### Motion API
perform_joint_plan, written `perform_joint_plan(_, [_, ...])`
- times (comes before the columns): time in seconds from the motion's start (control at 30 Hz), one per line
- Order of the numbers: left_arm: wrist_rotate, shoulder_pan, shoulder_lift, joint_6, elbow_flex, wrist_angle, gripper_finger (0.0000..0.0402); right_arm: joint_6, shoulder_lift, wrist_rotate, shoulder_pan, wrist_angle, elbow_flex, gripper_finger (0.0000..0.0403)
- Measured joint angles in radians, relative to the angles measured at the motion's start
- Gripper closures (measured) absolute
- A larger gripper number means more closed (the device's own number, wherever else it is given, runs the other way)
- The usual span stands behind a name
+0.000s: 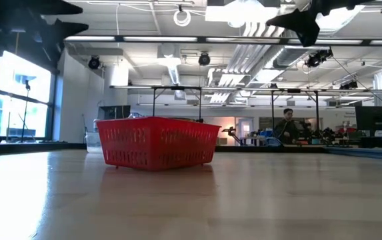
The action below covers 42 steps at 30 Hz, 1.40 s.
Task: Pick and place Stevia / Truvia into bins
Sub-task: Return to Home Position
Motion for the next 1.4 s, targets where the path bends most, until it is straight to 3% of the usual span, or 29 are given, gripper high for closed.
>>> perform_joint_plan(0.23, [-0.065, -0.096, 0.011, -0.080, -0.225, 0.330, 0.0208, -0.001, 0.010, 0.011, -0.059, 0.049, -0.025, 0.0127])
perform_joint_plan(0.4, [-0.119, -0.179, 0.009, -0.017, -0.233, 0.297, 0.0208, 0.022, -0.004, -0.105, -0.140, 0.284, -0.187, 0.0127])
perform_joint_plan(0.63, [-0.303, -0.195, 0.011, -0.058, -0.234, 0.198, 0.0208, 0.085, -0.013, -0.234, -0.236, 0.612, -0.416, 0.0128])
perform_joint_plan(0.8, [-0.265, -0.198, 0.011, -0.107, -0.234, 0.199, 0.0208, 0.080, -0.082, -0.366, -0.269, 0.671, -0.478, 0.0128])
perform_joint_plan(0.9, [-0.265, -0.198, 0.011, -0.138, -0.234, 0.206, 0.0208, 0.058, -0.174, -0.383, -0.271, 0.565, -0.463, 0.0128])
perform_joint_plan(1.0, [-0.268, -0.198, 0.011, -0.152, -0.234, 0.212, 0.0208, 0.031, -0.290, -0.367, -0.249, 0.351, -0.402, 0.0127])
perform_joint_plan(1.1, [-0.268, -0.198, 0.011, -0.167, -0.234, 0.206, 0.0208, 0.003, -0.378, -0.235, -0.186, 0.140, -0.349, 0.0128])
perform_joint_plan(1.4, [-0.276, -0.197, 0.011, -0.169, -0.234, 0.206, 0.0208, -0.026, -0.475, -0.002, 0.046, 0.168, -0.427, 0.0128])
